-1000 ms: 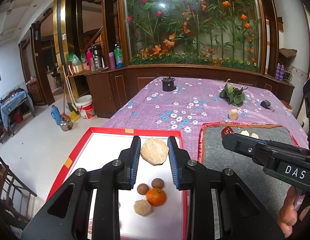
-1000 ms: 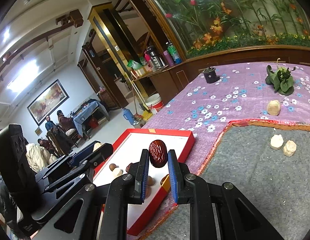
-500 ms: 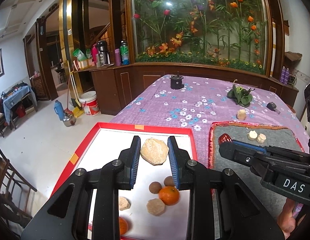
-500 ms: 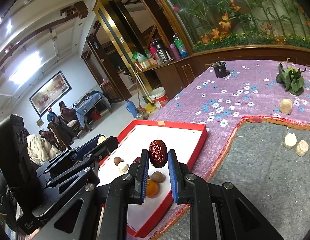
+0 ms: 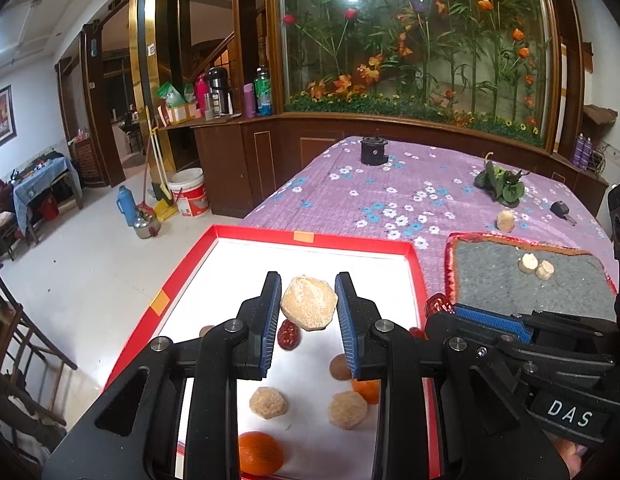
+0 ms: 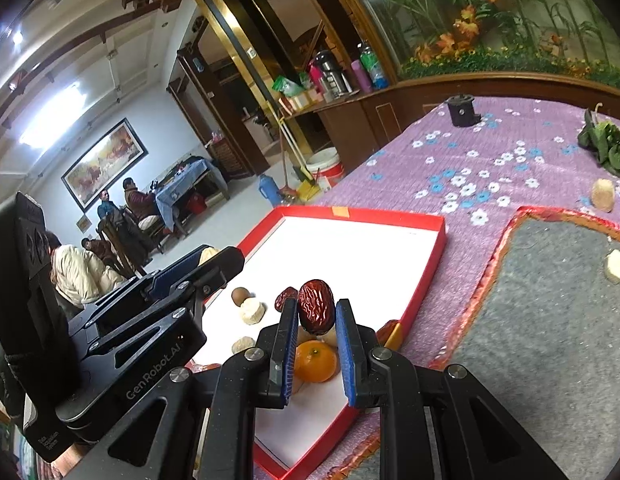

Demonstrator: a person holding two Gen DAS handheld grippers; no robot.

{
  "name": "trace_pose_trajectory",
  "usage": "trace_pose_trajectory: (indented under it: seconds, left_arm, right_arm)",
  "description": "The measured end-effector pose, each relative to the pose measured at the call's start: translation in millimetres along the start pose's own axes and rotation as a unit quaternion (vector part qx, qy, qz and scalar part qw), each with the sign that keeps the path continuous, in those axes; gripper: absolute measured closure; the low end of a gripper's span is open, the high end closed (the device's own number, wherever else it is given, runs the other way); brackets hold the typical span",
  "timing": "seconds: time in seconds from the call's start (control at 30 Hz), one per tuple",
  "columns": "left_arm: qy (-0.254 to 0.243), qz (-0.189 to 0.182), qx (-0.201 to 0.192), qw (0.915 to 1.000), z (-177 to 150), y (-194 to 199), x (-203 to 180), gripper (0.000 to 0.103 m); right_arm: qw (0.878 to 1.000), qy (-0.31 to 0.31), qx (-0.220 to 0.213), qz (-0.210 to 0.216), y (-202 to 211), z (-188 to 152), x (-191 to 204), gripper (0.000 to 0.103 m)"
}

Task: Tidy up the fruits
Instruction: 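Carry the date and hexagonal chunk over the white tray and open both grippers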

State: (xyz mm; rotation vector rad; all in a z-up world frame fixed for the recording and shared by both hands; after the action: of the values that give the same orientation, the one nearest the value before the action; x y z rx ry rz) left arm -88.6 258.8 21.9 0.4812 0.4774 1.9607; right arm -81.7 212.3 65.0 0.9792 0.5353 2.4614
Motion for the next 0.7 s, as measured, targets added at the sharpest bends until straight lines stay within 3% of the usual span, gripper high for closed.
trace_pose_trajectory:
  seconds: [0.7]
  left_arm:
    - [0.004, 0.013, 0.041, 0.9991, -21.9, -40.6, 12.4, 0.076]
  right_arm:
    - [0.999, -0.026, 0.046, 0.004, -45.3, -15.3, -16.3, 0.085]
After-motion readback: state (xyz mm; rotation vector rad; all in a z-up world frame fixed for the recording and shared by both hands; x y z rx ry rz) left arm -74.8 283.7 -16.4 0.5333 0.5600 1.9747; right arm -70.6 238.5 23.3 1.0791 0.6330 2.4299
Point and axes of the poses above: each gripper's, at about its wrist camera, not at the fingertips, and y roughly against the way its jaws point, x to its left, z to its top, the point moved 10 cm from there along -y, roughly the way its jaws point, and after that the axes turned 10 degrees about z, right-handed, at the moved point
